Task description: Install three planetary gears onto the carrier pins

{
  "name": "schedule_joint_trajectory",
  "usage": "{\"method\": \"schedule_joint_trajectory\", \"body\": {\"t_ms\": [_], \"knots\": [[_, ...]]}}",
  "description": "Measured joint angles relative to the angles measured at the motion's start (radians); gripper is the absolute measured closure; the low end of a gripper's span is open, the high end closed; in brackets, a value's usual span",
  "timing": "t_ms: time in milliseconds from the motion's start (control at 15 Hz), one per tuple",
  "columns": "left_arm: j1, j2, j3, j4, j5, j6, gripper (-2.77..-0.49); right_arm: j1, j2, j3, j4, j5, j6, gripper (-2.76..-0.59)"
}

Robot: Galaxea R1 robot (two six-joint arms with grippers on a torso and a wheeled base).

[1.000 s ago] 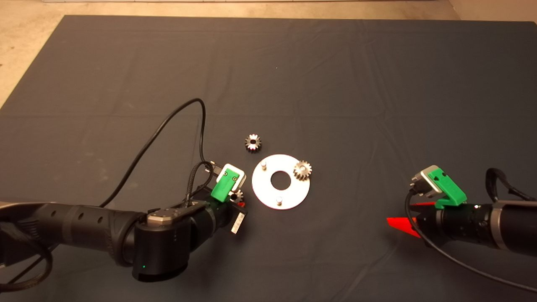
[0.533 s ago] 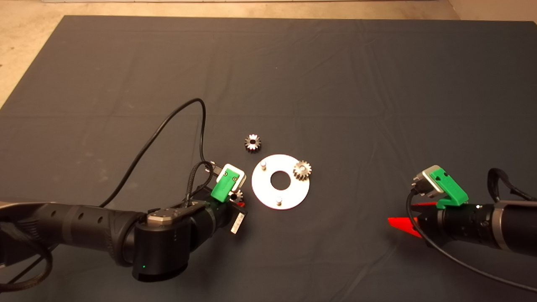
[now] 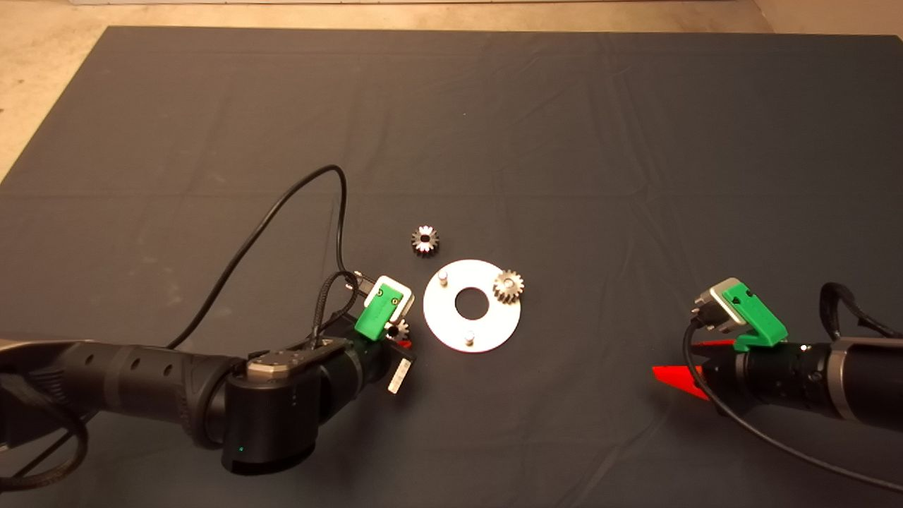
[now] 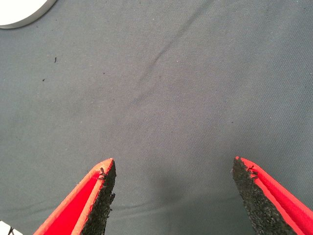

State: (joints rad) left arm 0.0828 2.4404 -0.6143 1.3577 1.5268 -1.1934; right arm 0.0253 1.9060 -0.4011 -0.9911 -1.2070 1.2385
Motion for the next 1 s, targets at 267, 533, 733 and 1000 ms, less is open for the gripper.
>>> {"method": "schedule_joint_trajectory", "body": {"t_ms": [267, 533, 733, 1000], "knots": [[0.000, -0.003, 0.076, 0.000, 0.002, 0.006, -0.60, 0.000, 0.000, 0.000, 0.000, 0.000, 0.000, -1.76], [0.000, 0.008, 0.116, -0.007, 0.006, 0.007, -0.60, 0.000, 0.000, 0.000, 0.000, 0.001, -0.001, -1.76], [-0.001, 0.047, 0.126, -0.015, 0.008, 0.019, -0.59, 0.000, 0.000, 0.000, 0.000, 0.001, -0.011, -1.76], [-0.011, 0.114, 0.125, -0.023, 0.010, 0.042, -0.59, 0.000, 0.000, 0.000, 0.000, 0.002, -0.011, -1.76]]}}
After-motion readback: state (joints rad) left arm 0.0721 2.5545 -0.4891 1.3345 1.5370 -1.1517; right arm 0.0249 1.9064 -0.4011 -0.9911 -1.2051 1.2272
